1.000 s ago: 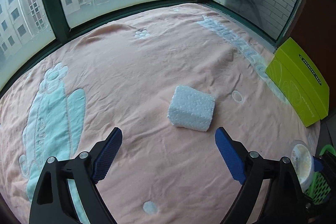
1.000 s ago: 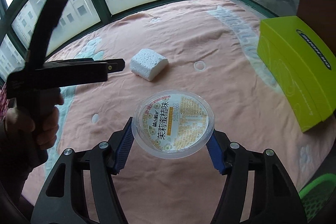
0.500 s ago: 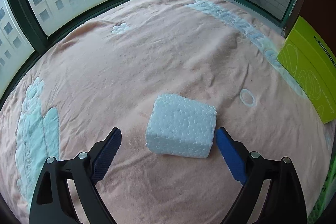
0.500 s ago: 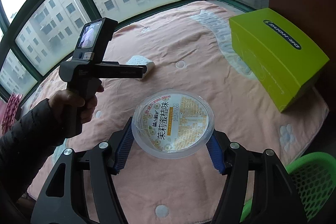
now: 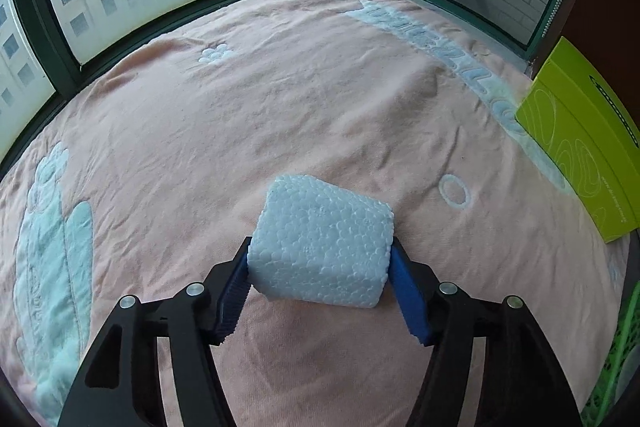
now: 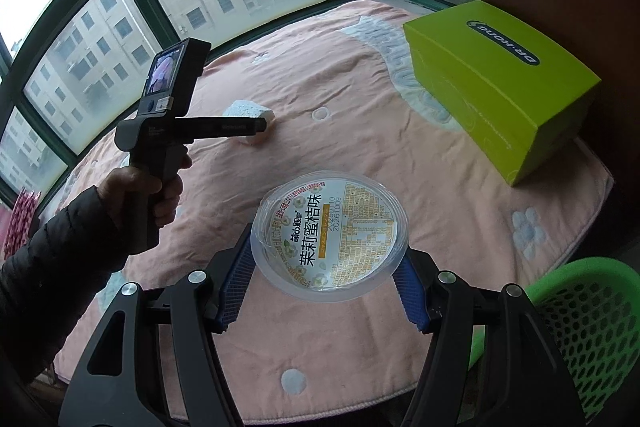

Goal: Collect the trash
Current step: 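Grasp the white foam block with the left gripper, then carry the food cup and foam block over the green basket and open both grippers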

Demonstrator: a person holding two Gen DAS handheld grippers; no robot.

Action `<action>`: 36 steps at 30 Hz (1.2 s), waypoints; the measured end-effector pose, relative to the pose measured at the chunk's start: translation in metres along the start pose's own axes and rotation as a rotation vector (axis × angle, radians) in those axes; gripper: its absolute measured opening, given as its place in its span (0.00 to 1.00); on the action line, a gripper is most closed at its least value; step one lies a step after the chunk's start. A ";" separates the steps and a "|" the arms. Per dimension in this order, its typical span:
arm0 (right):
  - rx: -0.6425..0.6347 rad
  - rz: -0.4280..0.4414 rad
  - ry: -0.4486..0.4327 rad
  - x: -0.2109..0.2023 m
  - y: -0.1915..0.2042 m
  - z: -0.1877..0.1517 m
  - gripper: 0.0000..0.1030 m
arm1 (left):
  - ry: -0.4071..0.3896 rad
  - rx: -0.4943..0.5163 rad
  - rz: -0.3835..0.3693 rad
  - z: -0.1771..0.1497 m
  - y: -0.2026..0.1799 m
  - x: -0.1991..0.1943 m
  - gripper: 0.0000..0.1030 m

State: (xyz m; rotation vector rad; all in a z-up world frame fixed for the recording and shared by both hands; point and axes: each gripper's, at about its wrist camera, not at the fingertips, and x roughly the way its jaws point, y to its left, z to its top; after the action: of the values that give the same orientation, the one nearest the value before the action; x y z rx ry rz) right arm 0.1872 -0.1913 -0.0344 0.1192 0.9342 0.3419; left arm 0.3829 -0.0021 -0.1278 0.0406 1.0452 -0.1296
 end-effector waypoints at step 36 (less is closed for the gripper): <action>0.191 -0.237 -0.123 -0.131 -0.073 -0.133 0.62 | -0.177 0.126 -0.278 -0.138 -0.137 -0.211 0.61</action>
State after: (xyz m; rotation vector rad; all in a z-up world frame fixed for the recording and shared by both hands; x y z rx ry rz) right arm 0.0255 -0.3106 -0.0306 0.2005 0.8475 0.0255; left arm 0.1428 -0.1063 -0.0101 -0.0019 0.8606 -0.4438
